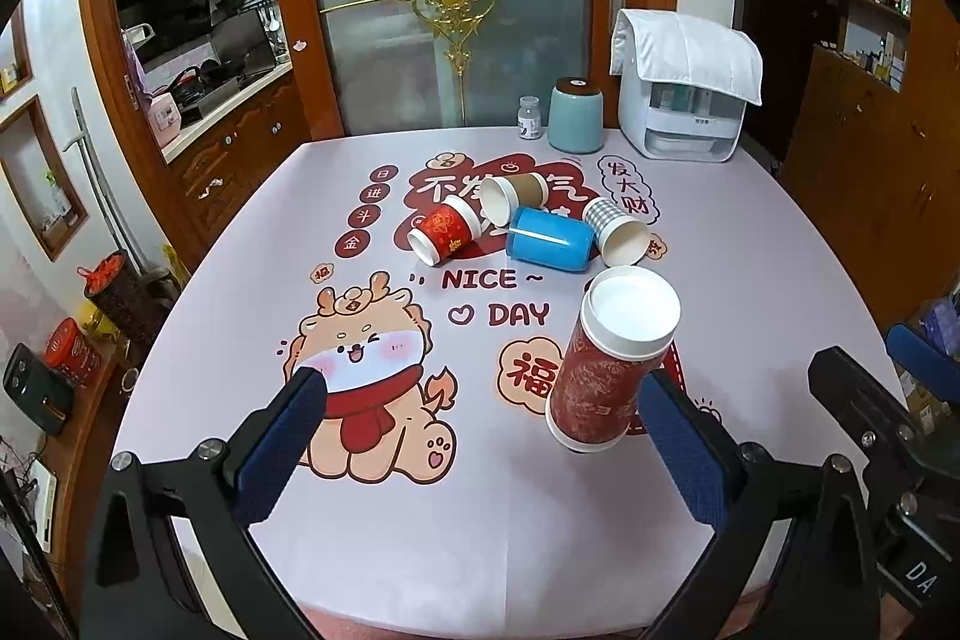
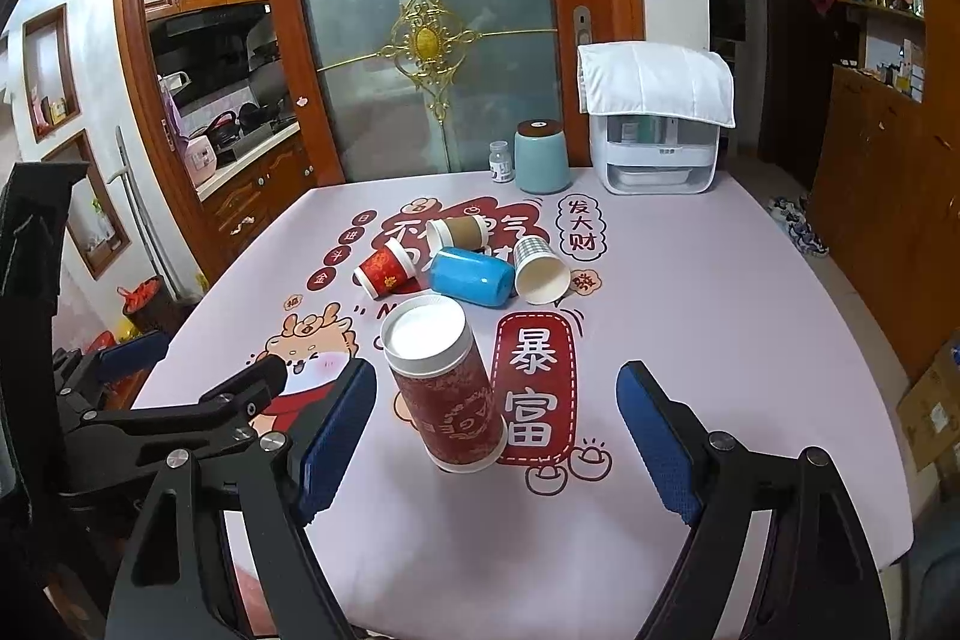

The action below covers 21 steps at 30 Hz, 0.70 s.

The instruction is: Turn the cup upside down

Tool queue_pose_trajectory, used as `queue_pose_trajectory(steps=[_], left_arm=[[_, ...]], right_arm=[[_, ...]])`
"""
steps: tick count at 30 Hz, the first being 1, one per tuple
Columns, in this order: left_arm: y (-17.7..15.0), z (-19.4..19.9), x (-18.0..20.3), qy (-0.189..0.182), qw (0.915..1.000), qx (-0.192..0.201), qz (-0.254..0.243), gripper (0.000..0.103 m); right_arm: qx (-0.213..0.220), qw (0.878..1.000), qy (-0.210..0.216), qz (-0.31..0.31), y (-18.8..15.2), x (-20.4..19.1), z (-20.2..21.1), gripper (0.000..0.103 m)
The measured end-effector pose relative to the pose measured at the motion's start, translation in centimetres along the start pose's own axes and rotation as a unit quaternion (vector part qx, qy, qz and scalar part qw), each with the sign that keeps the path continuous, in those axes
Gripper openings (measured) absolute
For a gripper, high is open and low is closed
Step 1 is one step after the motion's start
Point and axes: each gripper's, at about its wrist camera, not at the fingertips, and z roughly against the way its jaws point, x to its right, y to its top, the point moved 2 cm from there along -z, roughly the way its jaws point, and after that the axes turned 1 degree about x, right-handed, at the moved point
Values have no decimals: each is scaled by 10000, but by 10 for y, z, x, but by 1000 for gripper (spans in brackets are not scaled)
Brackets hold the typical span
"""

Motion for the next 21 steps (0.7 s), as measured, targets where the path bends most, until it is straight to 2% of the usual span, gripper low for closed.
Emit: queue_pose_trajectory(steps=[21], left_arm=[[0,1,1,-15,10000,-6,-18,102]], right_arm=[[-42,9999,-6,-131,-2,4,-2,84]])
